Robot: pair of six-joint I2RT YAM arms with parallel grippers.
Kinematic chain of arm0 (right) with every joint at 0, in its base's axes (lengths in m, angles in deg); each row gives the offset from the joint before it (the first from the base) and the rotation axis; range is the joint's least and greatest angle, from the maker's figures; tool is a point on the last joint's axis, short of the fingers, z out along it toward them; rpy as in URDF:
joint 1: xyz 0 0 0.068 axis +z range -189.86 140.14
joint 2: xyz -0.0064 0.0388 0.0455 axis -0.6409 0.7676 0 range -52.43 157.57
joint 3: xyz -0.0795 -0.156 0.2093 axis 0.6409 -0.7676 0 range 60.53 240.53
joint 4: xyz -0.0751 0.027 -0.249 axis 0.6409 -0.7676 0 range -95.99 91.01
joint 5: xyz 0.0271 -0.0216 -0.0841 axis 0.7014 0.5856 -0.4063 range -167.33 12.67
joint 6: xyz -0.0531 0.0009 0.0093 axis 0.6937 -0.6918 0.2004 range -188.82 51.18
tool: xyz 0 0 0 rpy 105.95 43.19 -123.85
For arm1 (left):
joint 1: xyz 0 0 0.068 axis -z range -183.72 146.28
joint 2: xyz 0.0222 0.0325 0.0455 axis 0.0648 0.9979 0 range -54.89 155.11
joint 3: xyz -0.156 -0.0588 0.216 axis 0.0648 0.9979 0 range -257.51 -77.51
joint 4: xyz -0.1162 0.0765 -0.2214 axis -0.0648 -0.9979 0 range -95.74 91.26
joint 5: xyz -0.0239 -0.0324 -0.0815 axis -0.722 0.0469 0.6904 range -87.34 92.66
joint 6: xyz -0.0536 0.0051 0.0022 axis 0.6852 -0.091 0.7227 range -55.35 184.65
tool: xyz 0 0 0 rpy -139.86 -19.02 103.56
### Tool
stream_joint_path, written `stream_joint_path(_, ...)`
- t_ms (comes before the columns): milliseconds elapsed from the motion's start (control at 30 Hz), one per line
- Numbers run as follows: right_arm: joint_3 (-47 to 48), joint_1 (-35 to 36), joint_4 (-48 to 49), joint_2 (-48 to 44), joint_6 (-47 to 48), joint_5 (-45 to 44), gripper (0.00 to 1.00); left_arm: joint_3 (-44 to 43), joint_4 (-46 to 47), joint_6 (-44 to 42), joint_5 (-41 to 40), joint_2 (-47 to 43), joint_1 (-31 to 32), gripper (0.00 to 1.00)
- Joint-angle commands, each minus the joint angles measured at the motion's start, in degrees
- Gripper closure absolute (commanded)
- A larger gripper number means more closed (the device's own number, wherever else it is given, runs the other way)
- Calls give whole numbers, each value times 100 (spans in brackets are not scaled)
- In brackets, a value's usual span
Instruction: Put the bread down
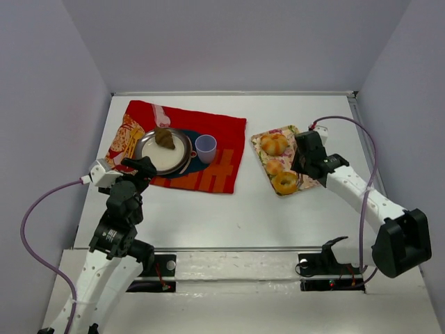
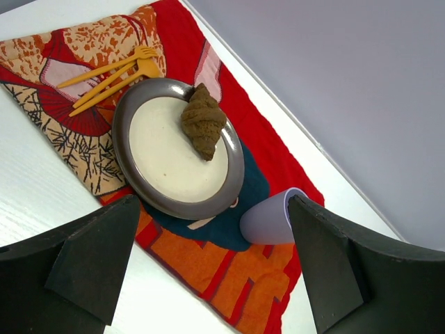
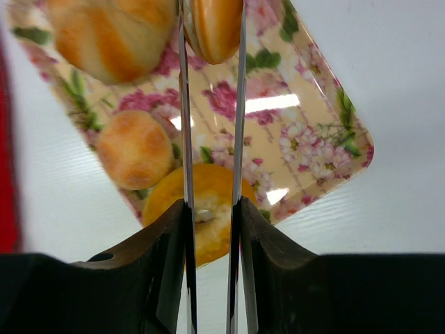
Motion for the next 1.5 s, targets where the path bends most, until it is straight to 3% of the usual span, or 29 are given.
stream_joint_path(0,645,-38,556,-838,593,685,77,11,304,-59,-96,-33,17,1)
stream_joint_path(167,900,295,1444,-1254,1356,2712,78,11,330,-77,-105,20,17,1)
stream_joint_path(300,1532,1577,1568,-685,2087,2814,78,2,330,-68,-114,72,17,1)
stream_joint_path(433,2664,2220,1559,528,2334,3261,78,-24,278,-33,-131,64,17,1)
stream_joint_path(633,4247,2748,1454,2760,2413,3148,78,37,445,-68,-17,90,17,1)
stream_joint_path(867,6507,3099,103,4932,2825,2737,74,28,374,-50,-70,108,17,1)
stream_joint_path(900,6691,3100,-39,5125,2870,2648,69,46,392,-59,-87,90,17,1)
stream_joint_path(1000,6702,3153,-67,5206,2879,2489,60,46,401,-59,-70,90,17,1)
stream_joint_path(1100,6684,3153,-67,5215,2835,2271,45,37,401,-77,-70,116,17,1)
stream_joint_path(1233,6579,3153,-67,5136,2861,2304,34,28,366,-77,-87,64,17,1)
stream_joint_path(1467,6605,3205,-41,4872,2870,2375,33,46,366,-68,-70,-59,17,1)
